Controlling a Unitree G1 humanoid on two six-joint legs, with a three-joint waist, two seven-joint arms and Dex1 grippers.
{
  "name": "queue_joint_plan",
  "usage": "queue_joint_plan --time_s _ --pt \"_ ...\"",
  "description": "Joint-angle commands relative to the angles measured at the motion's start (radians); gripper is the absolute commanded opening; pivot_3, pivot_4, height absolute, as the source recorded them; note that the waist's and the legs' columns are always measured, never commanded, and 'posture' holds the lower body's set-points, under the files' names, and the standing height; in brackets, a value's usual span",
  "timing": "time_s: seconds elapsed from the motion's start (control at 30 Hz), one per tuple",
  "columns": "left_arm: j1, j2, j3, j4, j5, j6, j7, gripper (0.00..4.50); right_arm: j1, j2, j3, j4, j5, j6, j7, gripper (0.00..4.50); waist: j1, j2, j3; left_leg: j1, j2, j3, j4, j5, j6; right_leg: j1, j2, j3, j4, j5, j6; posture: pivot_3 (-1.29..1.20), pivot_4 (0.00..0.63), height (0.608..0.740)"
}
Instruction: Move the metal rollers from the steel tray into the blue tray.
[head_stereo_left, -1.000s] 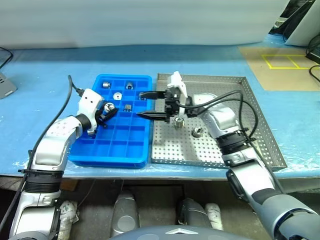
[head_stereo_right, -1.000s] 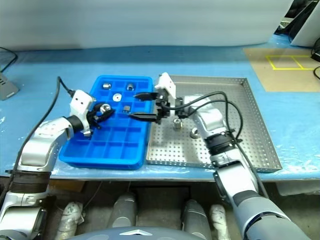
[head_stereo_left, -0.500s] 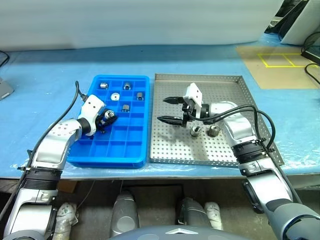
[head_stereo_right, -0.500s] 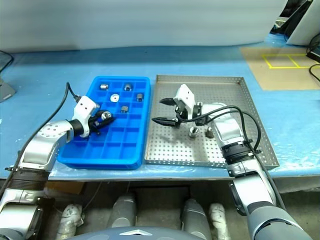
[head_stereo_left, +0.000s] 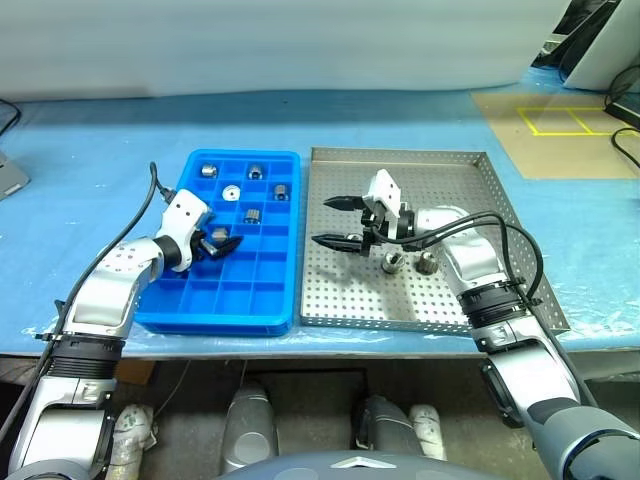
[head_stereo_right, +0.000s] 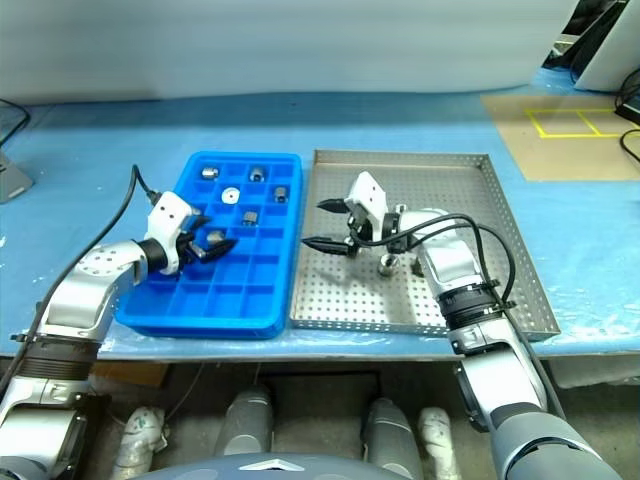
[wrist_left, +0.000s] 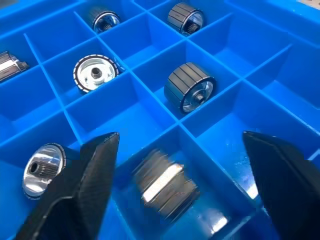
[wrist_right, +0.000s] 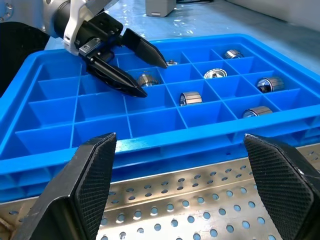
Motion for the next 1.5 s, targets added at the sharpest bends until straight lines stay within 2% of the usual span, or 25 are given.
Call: queue_joint_plan --time_s 0.03,0.3,0.47,0.67,0.83,1.07,1.27,1.5 --pt "-0.019 -0.013 0.015 -0.065 -0.032 0.008 -0.001 3.98 -0.001 0.001 -0.025 -0.021 0.021 -0.008 0.006 4.31 0.001 0.0 0.0 0.0 0.0 0.0 0.0 0.0 0.0 0.0 0.0 0.0 0.0 0.0 0.0 0.22 0.15 0.74" --pt "-0.068 -0.074 -0.039 -0.085 -0.021 0.006 0.004 3.98 0.029 -0.032 -0.036 -0.066 0.035 0.024 0.022 4.31 0.001 0.0 0.0 0.0 0.0 0.0 0.0 0.0 0.0 0.0 0.0 0.0 0.0 0.0 0.0 0.18 0.15 0.74" --pt "-0.169 -0.13 -0.123 -0.002 0.027 -0.041 -0.01 3.98 0.041 -0.059 -0.067 -0.082 0.038 0.034 0.007 4.31 0.001 0.0 0.0 0.0 0.0 0.0 0.002 0.0 0.0 0.0 0.0 0.001 0.001 0.0 0.0 0.14 0.15 0.74" --pt "-0.352 -0.224 -0.221 0.169 0.045 -0.154 -0.131 3.98 0.111 -0.134 -0.127 -0.202 0.069 0.105 -0.019 4.31 -0.005 0.0 0.0 0.0 -0.001 0.001 0.004 0.0 0.003 0.002 0.0 0.004 0.001 0.0 0.0 0.03 0.15 0.74" --pt "-0.488 -0.323 -0.309 0.353 0.076 -0.274 -0.257 3.98 0.199 -0.224 -0.26 -0.283 0.109 0.173 -0.096 4.31 -0.018 0.0 0.0 0.0 -0.002 0.002 0.005 0.0 0.004 0.002 0.0 0.006 0.001 0.0 0.0 -0.08 0.15 0.74" --pt "-0.575 -0.431 -0.383 0.646 0.167 -0.444 -0.343 3.98 0.402 -0.287 -0.381 -0.513 0.154 0.277 -0.208 4.31 -0.074 0.0 0.0 0.003 -0.003 0.003 0.006 0.0 0.008 0.004 0.001 0.009 -0.001 0.0 0.001 -0.24 0.15 0.74" --pt "-0.656 -0.493 -0.362 0.852 0.219 -0.552 -0.323 3.98 0.511 -0.296 -0.434 -0.653 0.191 0.346 -0.28 4.31 -0.112 0.0 0.0 0.004 -0.003 0.005 0.006 -0.003 0.011 0.006 0.0 0.012 -0.003 0.002 0.003 -0.32 0.15 0.74" --pt "-0.718 -0.459 -0.268 0.922 0.184 -0.581 -0.358 3.98 0.548 -0.317 -0.451 -0.686 0.215 0.374 -0.303 4.31 -0.118 0.0 0.0 0.007 -0.003 0.007 0.007 -0.005 0.012 0.008 0.0 0.012 -0.004 0.002 0.003 -0.32 0.15 0.74"
